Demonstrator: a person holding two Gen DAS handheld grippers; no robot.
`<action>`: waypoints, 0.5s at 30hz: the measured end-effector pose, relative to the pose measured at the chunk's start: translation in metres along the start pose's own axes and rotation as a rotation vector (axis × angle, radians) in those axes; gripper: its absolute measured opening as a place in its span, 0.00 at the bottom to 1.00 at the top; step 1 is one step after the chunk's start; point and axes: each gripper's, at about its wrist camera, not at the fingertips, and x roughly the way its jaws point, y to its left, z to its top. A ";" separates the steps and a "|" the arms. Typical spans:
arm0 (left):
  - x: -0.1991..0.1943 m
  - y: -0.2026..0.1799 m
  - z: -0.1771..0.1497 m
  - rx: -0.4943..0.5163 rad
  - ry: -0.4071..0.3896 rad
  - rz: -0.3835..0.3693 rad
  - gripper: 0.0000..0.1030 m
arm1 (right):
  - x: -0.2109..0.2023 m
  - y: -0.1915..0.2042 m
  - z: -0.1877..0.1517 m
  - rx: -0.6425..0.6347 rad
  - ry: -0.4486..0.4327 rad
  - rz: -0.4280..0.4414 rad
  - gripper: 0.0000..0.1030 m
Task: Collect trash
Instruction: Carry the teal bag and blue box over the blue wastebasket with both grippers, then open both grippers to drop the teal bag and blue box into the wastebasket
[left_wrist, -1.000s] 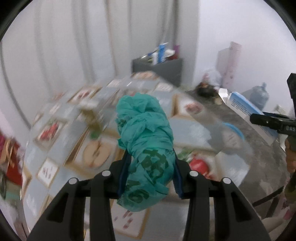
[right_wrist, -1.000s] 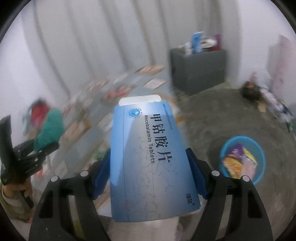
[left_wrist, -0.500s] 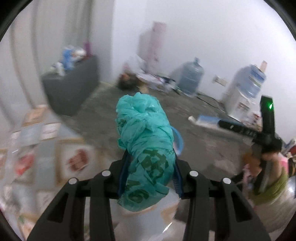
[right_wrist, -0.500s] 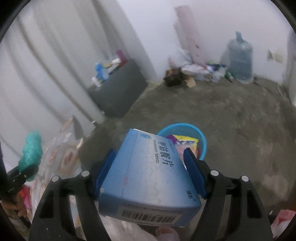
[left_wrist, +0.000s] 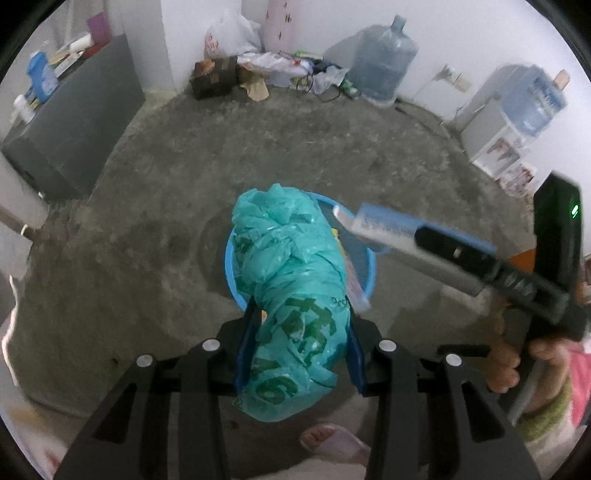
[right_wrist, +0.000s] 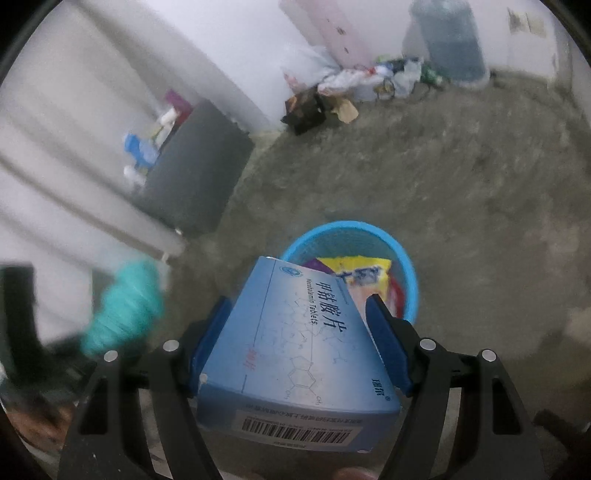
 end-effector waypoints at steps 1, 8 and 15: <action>0.009 -0.002 0.005 0.002 0.005 -0.002 0.50 | 0.007 -0.005 0.006 0.018 0.005 0.003 0.70; 0.061 0.010 0.015 -0.118 0.047 -0.019 0.81 | 0.071 -0.038 0.010 0.118 0.131 -0.052 0.79; 0.028 0.004 0.007 -0.066 -0.015 -0.019 0.81 | 0.039 -0.043 -0.007 0.094 0.097 -0.055 0.79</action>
